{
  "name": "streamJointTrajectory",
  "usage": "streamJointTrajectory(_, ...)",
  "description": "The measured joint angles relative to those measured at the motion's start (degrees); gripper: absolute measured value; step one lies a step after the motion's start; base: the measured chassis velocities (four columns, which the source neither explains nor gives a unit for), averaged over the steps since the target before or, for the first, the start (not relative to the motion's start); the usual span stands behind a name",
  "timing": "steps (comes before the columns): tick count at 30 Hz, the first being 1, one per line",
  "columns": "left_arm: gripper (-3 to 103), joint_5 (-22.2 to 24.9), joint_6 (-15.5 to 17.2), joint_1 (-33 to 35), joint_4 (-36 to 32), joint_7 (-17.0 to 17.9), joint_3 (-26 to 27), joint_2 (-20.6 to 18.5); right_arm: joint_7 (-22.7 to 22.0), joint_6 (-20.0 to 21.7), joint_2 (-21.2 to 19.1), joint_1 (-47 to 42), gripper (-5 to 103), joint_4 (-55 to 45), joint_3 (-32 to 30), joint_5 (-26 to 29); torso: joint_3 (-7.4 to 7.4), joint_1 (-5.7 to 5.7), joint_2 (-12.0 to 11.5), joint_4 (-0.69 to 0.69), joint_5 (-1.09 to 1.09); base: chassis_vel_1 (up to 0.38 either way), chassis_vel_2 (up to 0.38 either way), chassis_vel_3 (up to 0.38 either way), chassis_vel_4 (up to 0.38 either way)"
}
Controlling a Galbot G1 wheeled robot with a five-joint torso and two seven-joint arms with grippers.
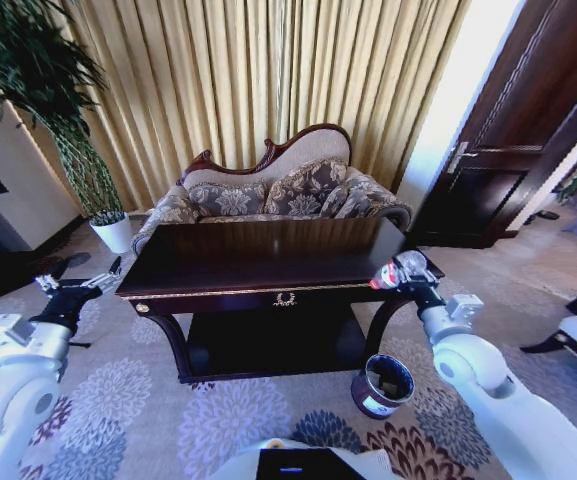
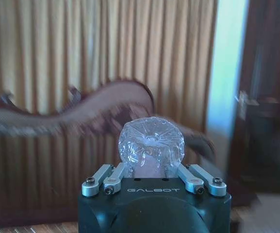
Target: Move to the front of the table and place the trash on the table into the trash bin.
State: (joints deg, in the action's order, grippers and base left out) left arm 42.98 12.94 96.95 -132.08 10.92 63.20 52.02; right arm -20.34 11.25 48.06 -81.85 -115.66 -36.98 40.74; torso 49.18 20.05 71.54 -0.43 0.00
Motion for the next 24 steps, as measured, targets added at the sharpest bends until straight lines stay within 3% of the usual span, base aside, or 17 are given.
streamJointTrajectory(10,100,-0.2,0.0,0.3,-0.8,0.0,0.1,1.0,4.0,-1.7,2.6,4.8,27,23.8,5.3,-4.7,0.00,0.00,0.0,0.00,0.01,0.000,0.000,0.000,0.000)
streamJointTrajectory(12,100,-0.4,0.0,0.5,-1.4,0.1,0.1,1.2,6.1,-3.9,5.2,9.0,27,35.8,7.5,-9.0,0.00,0.00,0.0,0.01,0.01,0.000,0.000,0.000,0.000)
streamJointTrajectory(14,100,-0.4,0.0,0.6,-1.7,0.1,0.2,1.2,6.7,-4.6,6.0,10.4,27,39.5,7.9,-9.9,0.00,-0.01,0.0,-0.02,0.05,0.000,0.000,0.000,0.000)
streamJointTrajectory(15,100,-0.5,0.0,1.0,-2.3,0.2,0.5,1.2,7.4,-5.8,7.5,13.1,27,46.1,8.5,-11.5,0.00,0.00,0.0,-0.02,0.00,0.000,0.000,0.000,0.000)
streamJointTrajectory(16,100,-0.6,-0.5,1.7,-3.2,0.2,1.3,1.3,8.5,-9.1,10.6,18.7,27,59.0,8.8,-15.5,0.00,0.00,0.0,-0.02,0.04,0.000,0.000,0.000,0.000)
streamJointTrajectory(24,100,-1.4,-1.3,2.1,-3.6,0.2,1.6,1.2,8.9,-12.0,14.0,24.5,27,67.3,8.2,-19.1,-0.01,-0.01,0.0,0.03,-0.02,0.000,0.000,0.000,0.000)
